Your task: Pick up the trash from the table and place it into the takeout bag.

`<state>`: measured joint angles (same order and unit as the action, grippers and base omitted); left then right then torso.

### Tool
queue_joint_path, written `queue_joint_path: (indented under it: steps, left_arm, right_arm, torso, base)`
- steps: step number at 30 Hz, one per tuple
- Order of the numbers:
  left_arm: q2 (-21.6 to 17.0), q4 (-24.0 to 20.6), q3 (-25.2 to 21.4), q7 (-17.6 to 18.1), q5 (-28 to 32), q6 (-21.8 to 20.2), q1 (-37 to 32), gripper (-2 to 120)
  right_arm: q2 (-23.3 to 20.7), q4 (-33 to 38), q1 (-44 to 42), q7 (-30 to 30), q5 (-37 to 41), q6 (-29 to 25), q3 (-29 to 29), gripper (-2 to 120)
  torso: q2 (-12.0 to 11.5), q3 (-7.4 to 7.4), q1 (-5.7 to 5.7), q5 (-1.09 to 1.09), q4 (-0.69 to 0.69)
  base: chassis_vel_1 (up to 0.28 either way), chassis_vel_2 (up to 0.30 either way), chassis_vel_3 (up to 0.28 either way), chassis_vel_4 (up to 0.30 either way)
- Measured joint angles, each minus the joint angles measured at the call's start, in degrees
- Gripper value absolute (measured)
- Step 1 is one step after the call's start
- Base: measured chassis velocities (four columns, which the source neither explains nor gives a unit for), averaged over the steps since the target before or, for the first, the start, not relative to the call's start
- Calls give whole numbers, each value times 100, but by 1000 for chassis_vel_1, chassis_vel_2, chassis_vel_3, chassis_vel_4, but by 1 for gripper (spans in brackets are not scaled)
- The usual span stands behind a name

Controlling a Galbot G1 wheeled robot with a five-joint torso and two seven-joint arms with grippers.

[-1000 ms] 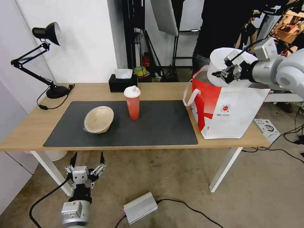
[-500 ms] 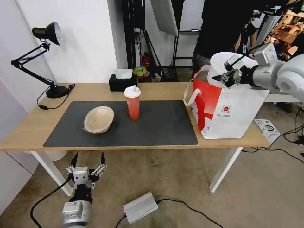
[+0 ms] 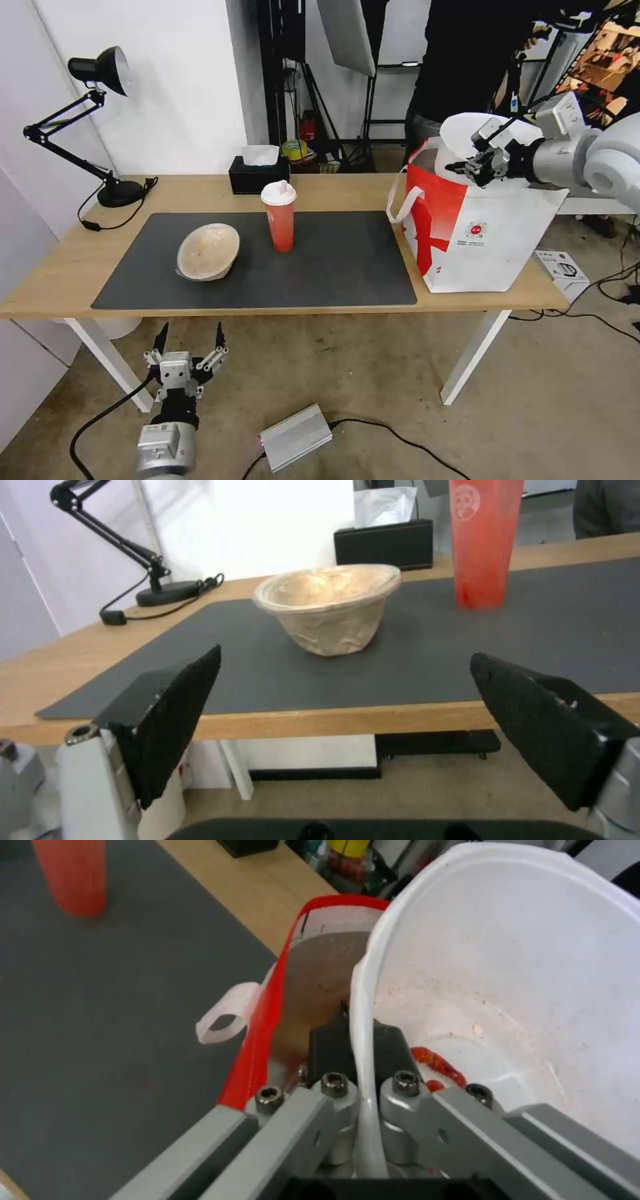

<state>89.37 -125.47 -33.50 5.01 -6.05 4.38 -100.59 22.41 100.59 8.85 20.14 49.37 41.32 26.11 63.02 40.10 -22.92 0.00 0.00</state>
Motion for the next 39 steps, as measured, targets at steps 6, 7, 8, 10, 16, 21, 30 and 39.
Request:
queue_joint_path:
  steps: [6,7,8,10,16,21,30,39]
  left_arm:
    - [-6,8,4,0,-3,0,3,100]
    - [-9,8,5,0,-4,0,3,100]
    - [-10,8,5,0,-4,0,2,100]
    - [-12,8,5,0,-4,0,1,100]
    - [-13,9,5,0,-6,0,-6,100]
    - [-14,-8,6,0,-8,-1,-8,100]
    - [-11,-16,5,0,-8,-1,-14,100]
    - [-9,-18,-3,0,-8,-3,-5,100]
  right_arm:
    - [0,-3,-27,-1,-65,0,-14,9]
    - [0,-3,-40,-3,-90,0,-18,14]
    - [-1,-4,-51,-7,-108,0,-23,17]
    - [-3,-9,-63,-10,-129,0,-34,23]
    - [-41,-13,-98,-13,-155,0,-94,45]
    - [-64,4,-99,-14,-155,-1,-114,65]
    - [-47,14,-99,-77,-141,-2,-180,86]
    - [164,176,-73,-622,407,-2,-616,87]
  torso:
    - [0,0,0,0,0]
    - [0,0,0,0,0]
    - [0,0,0,0,0]
    - [0,0,0,0,0]
    - [0,0,0,0,0]
    - [0,0,0,0,0]
    - [0,0,0,0,0]
    - [0,0,0,0,0]
  base:
    - [0,0,0,0]
    - [0,0,0,0]
    - [0,0,0,0]
    - [0,0,0,0]
    - [0,0,0,0]
    - [0,0,0,0]
    - [0,0,0,0]
    - [0,0,0,0]
